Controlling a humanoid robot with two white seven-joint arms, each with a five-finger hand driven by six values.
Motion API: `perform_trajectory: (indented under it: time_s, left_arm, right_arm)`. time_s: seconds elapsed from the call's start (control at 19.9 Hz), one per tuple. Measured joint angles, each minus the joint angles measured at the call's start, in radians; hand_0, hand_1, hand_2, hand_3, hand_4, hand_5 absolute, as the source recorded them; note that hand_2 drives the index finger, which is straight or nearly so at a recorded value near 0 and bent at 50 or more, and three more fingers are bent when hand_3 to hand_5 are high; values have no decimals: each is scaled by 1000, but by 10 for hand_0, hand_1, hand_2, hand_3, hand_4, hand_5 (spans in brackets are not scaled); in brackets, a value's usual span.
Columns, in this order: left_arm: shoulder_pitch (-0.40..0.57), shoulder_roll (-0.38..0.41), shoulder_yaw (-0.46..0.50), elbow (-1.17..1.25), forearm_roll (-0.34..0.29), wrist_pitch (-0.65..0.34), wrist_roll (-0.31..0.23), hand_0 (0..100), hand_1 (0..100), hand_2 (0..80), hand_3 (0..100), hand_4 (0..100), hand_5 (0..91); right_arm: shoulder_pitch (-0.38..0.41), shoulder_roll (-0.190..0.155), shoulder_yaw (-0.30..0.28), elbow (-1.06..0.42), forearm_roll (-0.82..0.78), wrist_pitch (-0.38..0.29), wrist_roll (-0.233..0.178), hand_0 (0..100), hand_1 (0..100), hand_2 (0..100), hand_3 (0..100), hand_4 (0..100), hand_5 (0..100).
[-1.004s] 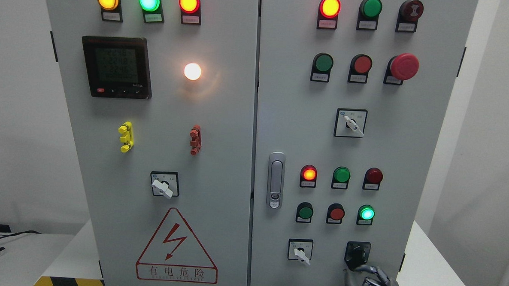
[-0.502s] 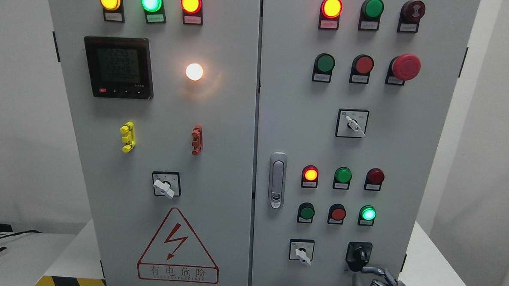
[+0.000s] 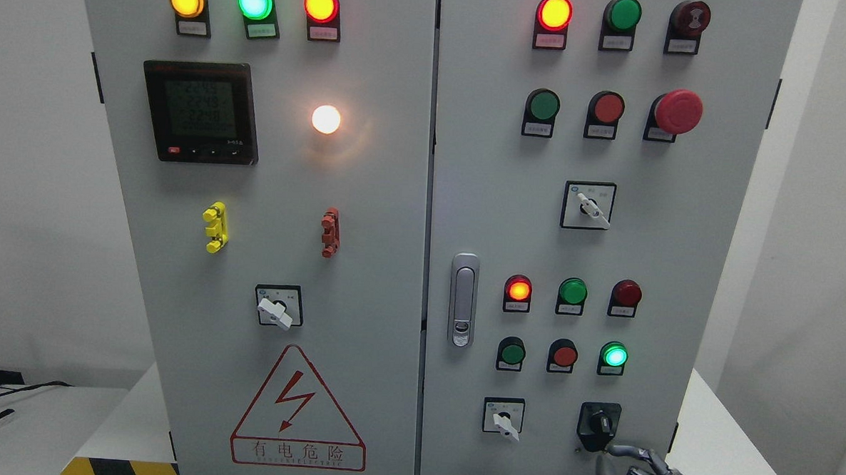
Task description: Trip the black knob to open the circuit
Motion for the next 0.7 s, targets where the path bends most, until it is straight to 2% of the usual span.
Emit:
perform_trajectory:
  time_s: [0.05, 0.1, 0.15, 0.2, 0.25, 0.3, 0.35, 0.4, 0.6, 0.7]
  left_arm:
    - [0, 0, 0, 0, 0, 0, 0, 120, 389, 0, 0, 0, 0]
    - [0, 0, 0, 0, 0, 0, 0, 120, 389, 0, 0, 0, 0]
    - [0, 0, 0, 0, 0, 0, 0, 120, 389, 0, 0, 0, 0]
    - [0, 0, 0, 0, 0, 0, 0, 120, 389, 0, 0, 0, 0]
    - [0, 0, 0, 0, 0, 0, 0, 120, 389, 0, 0, 0, 0]
    - [0, 0, 0, 0, 0, 0, 0, 120, 389, 0, 0, 0, 0]
    - [0, 0, 0, 0, 0, 0, 0, 120, 389, 0, 0, 0, 0]
    - [0, 0, 0, 0, 0, 0, 0, 120, 389, 0, 0, 0, 0]
    - [0, 0, 0, 0, 0, 0, 0, 120, 389, 0, 0, 0, 0]
    - [0, 0, 0, 0, 0, 0, 0, 120, 389, 0, 0, 0, 0]
  right_arm:
    - [7, -3, -4, -5, 0, 0, 12, 446, 656, 501, 1000, 1000, 921]
    - [15, -5, -8, -11, 0, 0, 26, 455, 560, 511, 1000, 1000, 907]
    - [25, -7, -12, -20, 0, 1, 38, 442, 517, 514, 1000, 1000, 902]
    - [36, -7, -17, -31, -3, 3, 48, 411, 423, 518, 1000, 964, 886]
    - [50, -6, -22, -41, -10, 5, 63, 350, 316, 520, 952, 903, 861]
    - [65, -5, -27, -52, -19, 9, 78, 313, 285, 519, 921, 878, 848]
    - [77, -4, -34, -65, -30, 9, 91, 229, 190, 510, 838, 789, 776]
    - [88, -4, -40, -77, -43, 10, 103, 166, 137, 498, 775, 728, 720]
    - [148, -11, -65, -128, -92, 14, 127, 22, 31, 392, 596, 525, 500]
    - [179, -14, -79, -155, -112, 16, 149, 1, 17, 358, 556, 481, 456]
